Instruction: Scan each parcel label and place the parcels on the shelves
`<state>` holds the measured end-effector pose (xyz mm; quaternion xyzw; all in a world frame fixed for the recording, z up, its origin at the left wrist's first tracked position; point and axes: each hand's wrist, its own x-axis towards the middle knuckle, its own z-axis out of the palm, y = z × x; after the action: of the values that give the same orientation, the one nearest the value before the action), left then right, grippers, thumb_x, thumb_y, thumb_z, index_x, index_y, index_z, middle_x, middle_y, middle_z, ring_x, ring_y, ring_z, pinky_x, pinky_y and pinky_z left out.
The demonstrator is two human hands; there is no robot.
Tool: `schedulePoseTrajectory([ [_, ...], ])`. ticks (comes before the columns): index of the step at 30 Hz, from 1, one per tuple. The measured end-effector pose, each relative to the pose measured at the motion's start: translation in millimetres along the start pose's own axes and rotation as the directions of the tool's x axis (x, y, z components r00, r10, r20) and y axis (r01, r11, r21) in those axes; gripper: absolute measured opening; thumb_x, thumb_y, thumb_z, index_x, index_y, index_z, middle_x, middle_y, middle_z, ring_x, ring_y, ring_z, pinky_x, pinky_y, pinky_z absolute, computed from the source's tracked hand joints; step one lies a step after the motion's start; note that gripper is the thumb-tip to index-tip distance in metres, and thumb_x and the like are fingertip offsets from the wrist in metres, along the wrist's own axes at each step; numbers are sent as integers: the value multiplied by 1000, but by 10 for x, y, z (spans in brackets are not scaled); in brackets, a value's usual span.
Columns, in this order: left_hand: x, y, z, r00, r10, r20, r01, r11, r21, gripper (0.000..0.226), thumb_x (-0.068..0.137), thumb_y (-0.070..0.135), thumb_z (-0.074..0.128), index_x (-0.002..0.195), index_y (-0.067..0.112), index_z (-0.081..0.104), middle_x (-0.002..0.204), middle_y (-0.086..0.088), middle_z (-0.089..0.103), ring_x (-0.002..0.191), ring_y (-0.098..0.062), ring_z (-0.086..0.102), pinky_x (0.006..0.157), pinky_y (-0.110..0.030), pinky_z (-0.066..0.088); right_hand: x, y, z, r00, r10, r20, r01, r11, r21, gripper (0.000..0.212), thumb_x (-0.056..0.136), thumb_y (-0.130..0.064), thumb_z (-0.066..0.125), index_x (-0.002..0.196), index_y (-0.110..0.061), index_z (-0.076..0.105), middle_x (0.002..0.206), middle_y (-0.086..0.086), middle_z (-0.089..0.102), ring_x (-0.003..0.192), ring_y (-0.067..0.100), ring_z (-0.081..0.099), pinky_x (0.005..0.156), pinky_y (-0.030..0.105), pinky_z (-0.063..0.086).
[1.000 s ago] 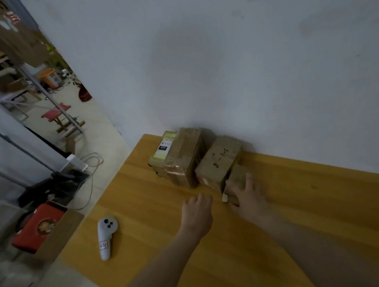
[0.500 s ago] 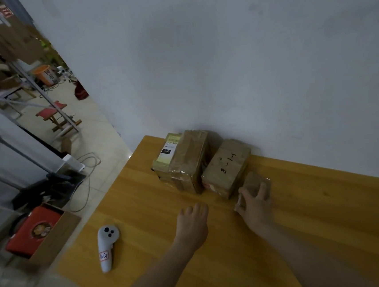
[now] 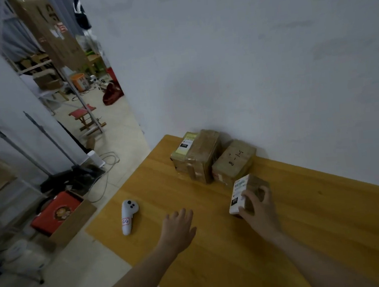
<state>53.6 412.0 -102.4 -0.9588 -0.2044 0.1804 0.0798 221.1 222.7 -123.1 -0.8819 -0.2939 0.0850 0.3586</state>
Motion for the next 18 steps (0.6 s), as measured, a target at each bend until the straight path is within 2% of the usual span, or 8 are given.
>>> schedulePoseTrajectory([
  [3,-453,106,-28,998,-66,-21,65,997,-45,63,102,53,25,153,17,19,155,-7,30,136,-28,39,106,-42,39,-377,-140,-113,998,-58,-4,58,993,103,32,84,-28,69,113,-30,55,143,6,19,122,29,43,88,29,51],
  [6,-974,368,-72,989,-122,-77,112,986,-127,63,101,56,23,152,20,22,154,-5,33,134,-26,42,102,-39,42,-864,-254,-237,993,-114,5,109,963,245,34,84,-23,70,107,-40,50,141,1,18,127,30,37,93,33,50],
  [8,-1314,615,-130,980,-144,-137,114,973,-202,61,100,57,23,150,21,27,150,-2,38,129,-23,46,96,-36,44,-1252,-304,-363,994,-111,24,99,949,298,33,86,-21,67,111,-36,50,141,1,18,127,29,36,91,31,50],
  [10,-1627,886,-202,969,-157,-190,100,955,-279,61,100,58,22,148,22,29,147,-1,41,126,-21,49,91,-35,47,-1649,-314,-531,993,-117,17,104,935,338,31,88,-18,66,115,-26,52,142,5,17,128,27,33,85,20,48],
  [12,-1901,1161,-265,965,-152,-212,68,932,-356,62,99,59,20,148,22,29,147,0,41,125,-20,50,88,-35,50,-2038,-316,-753,993,-117,2,107,920,377,30,89,-15,65,112,-25,50,140,6,19,124,21,31,71,3,45],
  [13,-2025,1295,-290,965,-140,-223,42,919,-393,62,99,60,19,148,23,29,148,0,41,126,-20,49,87,-36,52,-2225,-308,-868,994,-112,-10,106,907,407,30,89,-13,64,111,-26,49,137,3,20,122,18,30,64,0,44],
  [15,-2239,1559,-348,963,-111,-245,-15,887,-462,63,98,60,16,149,23,28,148,0,40,126,-20,49,85,-37,53,-2553,-251,-1089,994,-100,-35,105,873,476,31,89,-10,64,108,-29,48,130,-3,20,120,17,32,60,2,47],
  [18,-2472,1983,-457,962,-43,-270,-122,819,-561,65,98,60,15,149,23,26,146,-1,41,121,-19,52,82,-35,52,-2971,-83,-1387,996,-72,-55,91,833,546,33,89,-11,64,105,-35,49,129,-5,24,118,16,40,66,15,55],
])
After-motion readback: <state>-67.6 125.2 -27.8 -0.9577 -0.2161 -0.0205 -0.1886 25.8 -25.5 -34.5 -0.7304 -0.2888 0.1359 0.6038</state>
